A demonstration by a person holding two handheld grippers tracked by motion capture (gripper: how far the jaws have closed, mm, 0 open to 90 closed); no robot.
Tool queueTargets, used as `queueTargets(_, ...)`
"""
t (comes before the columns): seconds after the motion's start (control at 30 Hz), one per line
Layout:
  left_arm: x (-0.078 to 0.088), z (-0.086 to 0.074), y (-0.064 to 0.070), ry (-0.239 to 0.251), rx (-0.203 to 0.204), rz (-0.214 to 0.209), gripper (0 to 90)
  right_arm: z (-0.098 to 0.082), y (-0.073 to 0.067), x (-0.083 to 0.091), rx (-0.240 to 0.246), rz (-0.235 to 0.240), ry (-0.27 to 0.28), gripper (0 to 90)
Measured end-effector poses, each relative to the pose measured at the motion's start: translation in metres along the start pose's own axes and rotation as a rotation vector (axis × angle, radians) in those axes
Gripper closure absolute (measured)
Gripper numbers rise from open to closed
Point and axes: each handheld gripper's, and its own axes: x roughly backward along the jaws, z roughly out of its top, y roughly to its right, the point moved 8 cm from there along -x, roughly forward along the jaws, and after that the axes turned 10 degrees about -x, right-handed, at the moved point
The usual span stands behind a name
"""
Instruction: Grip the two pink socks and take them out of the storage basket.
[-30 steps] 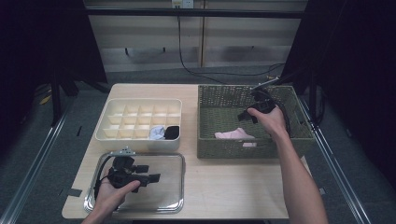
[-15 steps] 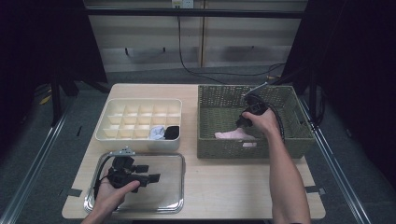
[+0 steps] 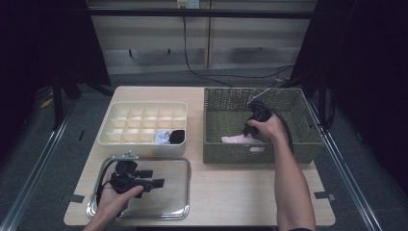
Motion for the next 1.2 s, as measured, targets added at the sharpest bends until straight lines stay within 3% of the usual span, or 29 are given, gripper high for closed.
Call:
queueTargets(0.07, 0.0, 0.0, 0.0, -0.004, -0.004, 0.002, 29.1, -0.001, 0.0, -0.002, 0.003, 0.002, -0.004, 62.8)
queueTargets(0.17, 0.0, -0.001, 0.0, -0.005, -0.002, 0.0, 29.2, -0.002, -0.002, -0.001, -0.002, 0.017, -0.017, 77.2)
queueTargets(0.2, 0.0, -0.001, 0.0, -0.005, -0.002, 0.0, 29.2, -0.002, -0.002, -0.001, -0.002, 0.017, -0.017, 77.2)
queueTargets(0.23, 0.0, 0.0, -0.001, -0.001, 0.0, 0.002, 29.2, 0.0, -0.003, 0.002, -0.01, 0.042, -0.002, 83.0)
queueTargets(0.27, 0.0, 0.0, -0.001, -0.001, 0.0, 0.002, 29.2, 0.0, -0.003, 0.002, -0.01, 0.042, -0.002, 83.0)
queueTargets(0.43, -0.001, -0.001, -0.002, -0.003, 0.001, 0.002, 29.2, 0.004, -0.007, 0.019, -0.03, 0.135, 0.07, 84.9)
queueTargets(0.53, -0.001, -0.001, -0.002, -0.005, 0.001, 0.002, 29.2, 0.005, -0.007, 0.025, -0.038, 0.156, 0.087, 85.0)
queueTargets(0.7, -0.002, -0.001, -0.002, -0.008, 0.005, 0.005, 29.2, 0.007, -0.006, 0.045, -0.051, 0.203, 0.166, 85.1)
queueTargets(1.2, -0.003, -0.002, -0.002, -0.012, 0.003, 0.006, 29.2, 0.008, -0.009, 0.083, -0.049, 0.256, 0.263, 85.1)
